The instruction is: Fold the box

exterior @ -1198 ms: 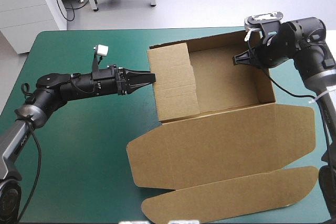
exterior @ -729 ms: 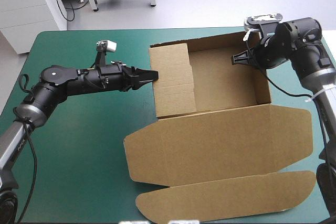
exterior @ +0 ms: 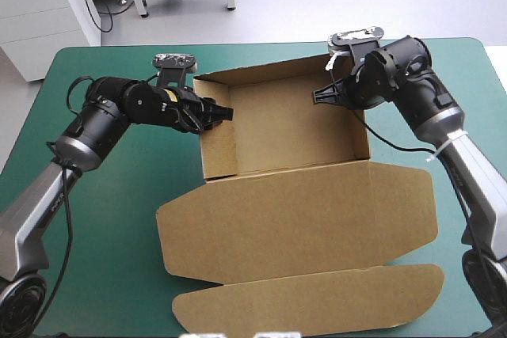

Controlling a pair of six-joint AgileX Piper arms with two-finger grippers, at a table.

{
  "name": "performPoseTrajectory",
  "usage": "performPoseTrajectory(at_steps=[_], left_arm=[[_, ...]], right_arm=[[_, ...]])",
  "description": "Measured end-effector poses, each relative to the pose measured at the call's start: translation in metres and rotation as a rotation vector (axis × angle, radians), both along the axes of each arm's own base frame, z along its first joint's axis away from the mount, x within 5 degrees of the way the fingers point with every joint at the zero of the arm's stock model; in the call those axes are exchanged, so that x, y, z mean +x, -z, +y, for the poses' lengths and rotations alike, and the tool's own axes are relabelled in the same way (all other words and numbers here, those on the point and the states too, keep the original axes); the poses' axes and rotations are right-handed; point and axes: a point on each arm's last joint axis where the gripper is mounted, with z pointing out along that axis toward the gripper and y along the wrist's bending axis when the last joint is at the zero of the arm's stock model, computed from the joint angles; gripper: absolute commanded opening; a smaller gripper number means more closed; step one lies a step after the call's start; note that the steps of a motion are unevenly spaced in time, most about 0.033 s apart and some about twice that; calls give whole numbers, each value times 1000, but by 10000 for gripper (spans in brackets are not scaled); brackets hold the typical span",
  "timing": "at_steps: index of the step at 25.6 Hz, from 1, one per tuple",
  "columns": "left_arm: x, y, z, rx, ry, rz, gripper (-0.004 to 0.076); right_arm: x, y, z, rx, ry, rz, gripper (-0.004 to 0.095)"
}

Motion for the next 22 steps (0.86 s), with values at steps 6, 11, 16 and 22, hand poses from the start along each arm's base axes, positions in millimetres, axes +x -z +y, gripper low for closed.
performPoseTrajectory(at_steps=[6, 11, 16, 22], left_arm=[[34, 32, -25, 238, -38, 97, -8], [56, 55, -34, 306, -66, 179, -8], [74, 86, -43, 349, -68, 238, -8], [90, 112, -48, 378, -66, 241, -8]], right_arm=[[29, 49, 15, -40, 46, 136, -13], [50, 90, 24, -63, 59, 227, -15], [68, 126, 25, -71, 68, 299, -15], [88, 153, 14, -18, 65, 344, -15]])
